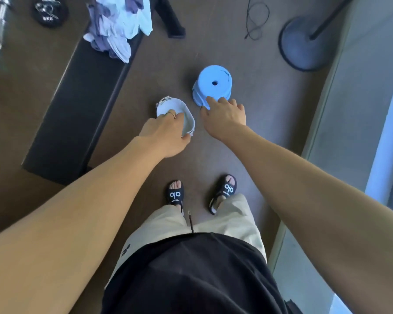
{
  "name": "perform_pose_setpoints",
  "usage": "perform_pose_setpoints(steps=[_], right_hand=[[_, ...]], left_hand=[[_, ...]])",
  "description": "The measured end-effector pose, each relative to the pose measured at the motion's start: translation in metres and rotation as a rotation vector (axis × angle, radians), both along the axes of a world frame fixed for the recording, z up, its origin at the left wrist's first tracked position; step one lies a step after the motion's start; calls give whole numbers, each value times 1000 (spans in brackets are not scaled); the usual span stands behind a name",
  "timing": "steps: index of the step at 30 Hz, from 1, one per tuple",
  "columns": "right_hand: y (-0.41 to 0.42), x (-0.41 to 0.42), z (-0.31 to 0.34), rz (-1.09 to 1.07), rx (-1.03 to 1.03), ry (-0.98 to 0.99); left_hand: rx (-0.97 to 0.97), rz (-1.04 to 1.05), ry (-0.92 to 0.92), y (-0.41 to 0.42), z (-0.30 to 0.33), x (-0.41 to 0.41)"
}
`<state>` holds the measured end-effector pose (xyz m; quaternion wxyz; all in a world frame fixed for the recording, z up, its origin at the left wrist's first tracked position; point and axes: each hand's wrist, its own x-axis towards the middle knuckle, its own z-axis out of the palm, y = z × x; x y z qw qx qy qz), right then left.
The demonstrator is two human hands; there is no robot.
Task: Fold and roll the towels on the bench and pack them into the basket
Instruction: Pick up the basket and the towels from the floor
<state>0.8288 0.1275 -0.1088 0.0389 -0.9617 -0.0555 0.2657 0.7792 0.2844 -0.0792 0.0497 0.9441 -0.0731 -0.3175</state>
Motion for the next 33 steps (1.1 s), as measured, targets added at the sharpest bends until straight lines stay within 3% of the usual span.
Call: perform_pose_setpoints(steps=[14,33], right_hand=[[-73,206,-12,300,-22,19],[7,404,-19,615,19,-7]], left_hand=[[-27,373,31,-98,-4,148],[-22,665,63,-54,-23,315]])
